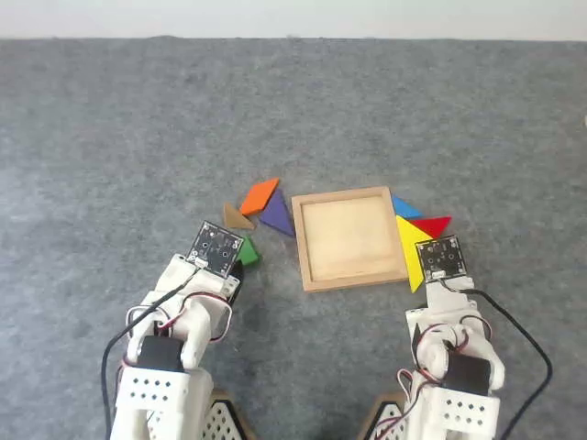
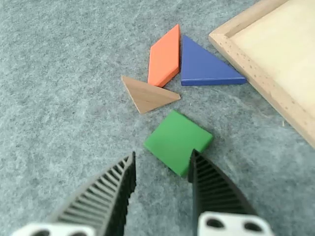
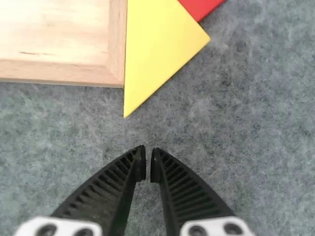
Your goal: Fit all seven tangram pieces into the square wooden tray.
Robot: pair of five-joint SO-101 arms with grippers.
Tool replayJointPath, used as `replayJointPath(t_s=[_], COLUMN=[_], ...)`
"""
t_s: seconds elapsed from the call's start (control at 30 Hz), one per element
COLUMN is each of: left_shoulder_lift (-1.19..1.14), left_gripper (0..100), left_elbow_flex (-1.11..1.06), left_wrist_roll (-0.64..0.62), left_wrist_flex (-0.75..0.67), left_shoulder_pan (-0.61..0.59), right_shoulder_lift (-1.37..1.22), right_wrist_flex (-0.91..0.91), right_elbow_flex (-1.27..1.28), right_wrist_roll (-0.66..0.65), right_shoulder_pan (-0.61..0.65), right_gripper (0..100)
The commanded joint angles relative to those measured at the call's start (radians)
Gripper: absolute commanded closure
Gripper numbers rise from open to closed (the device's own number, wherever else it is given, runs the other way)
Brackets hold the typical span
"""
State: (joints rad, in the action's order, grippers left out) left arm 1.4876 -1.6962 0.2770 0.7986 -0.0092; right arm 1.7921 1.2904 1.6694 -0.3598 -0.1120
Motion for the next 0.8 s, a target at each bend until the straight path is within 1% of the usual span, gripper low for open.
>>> replayJointPath(t_s=[0.0, 0.07, 0.17, 0.27, 0.3, 0.37, 0.43, 0.5, 0.57, 0.63, 0.7, 0.77], left_shoulder_lift=[0.02, 0.02, 0.021, 0.021, 0.021, 0.021, 0.023, 0.021, 0.018, 0.015, 0.014, 0.011], left_gripper=[82, 82, 82, 82, 82, 82, 82, 82, 82, 82, 82, 82], left_elbow_flex=[0.007, 0.007, 0.007, 0.007, 0.007, 0.01, 0.03, 0.084, 0.165, 0.249, 0.318, 0.371], left_wrist_roll=[0.005, 0.006, 0.006, 0.006, 0.006, 0.009, 0.046, 0.095, 0.097, 0.092, 0.072, 0.071], left_wrist_flex=[0.005, 0.003, 0.003, 0.0, -0.002, 0.0, 0.006, 0.072, 0.17, 0.253, 0.299, 0.316], left_shoulder_pan=[0.011, 0.012, 0.008, -0.008, -0.002, 0.009, -0.018, -0.068, -0.094, -0.092, -0.092, -0.092], right_shoulder_lift=[-0.004, -0.004, -0.004, -0.002, -0.002, -0.002, -0.004, -0.015, -0.016, -0.024, -0.081, -0.197], right_wrist_flex=[0.005, 0.005, -0.002, -0.074, -0.101, -0.16, -0.18, -0.165, -0.105, -0.07, -0.044, -0.021], right_elbow_flex=[0.014, 0.014, 0.014, 0.012, 0.009, -0.011, -0.058, -0.137, -0.226, -0.304, -0.382, -0.465], right_wrist_roll=[0.006, 0.006, 0.005, -0.014, -0.052, -0.18, -0.27, -0.269, -0.293, -0.301, -0.287, -0.27], right_shoulder_pan=[0.05, 0.067, 0.059, 0.038, 0.019, -0.024, -0.067, -0.097, -0.105, -0.097, -0.047, 0.001], right_gripper=[95.9, 95.9, 95.7, 95.7, 95.7, 95.7, 95.7, 95.7, 95.7, 95.7, 95.7, 95.7])
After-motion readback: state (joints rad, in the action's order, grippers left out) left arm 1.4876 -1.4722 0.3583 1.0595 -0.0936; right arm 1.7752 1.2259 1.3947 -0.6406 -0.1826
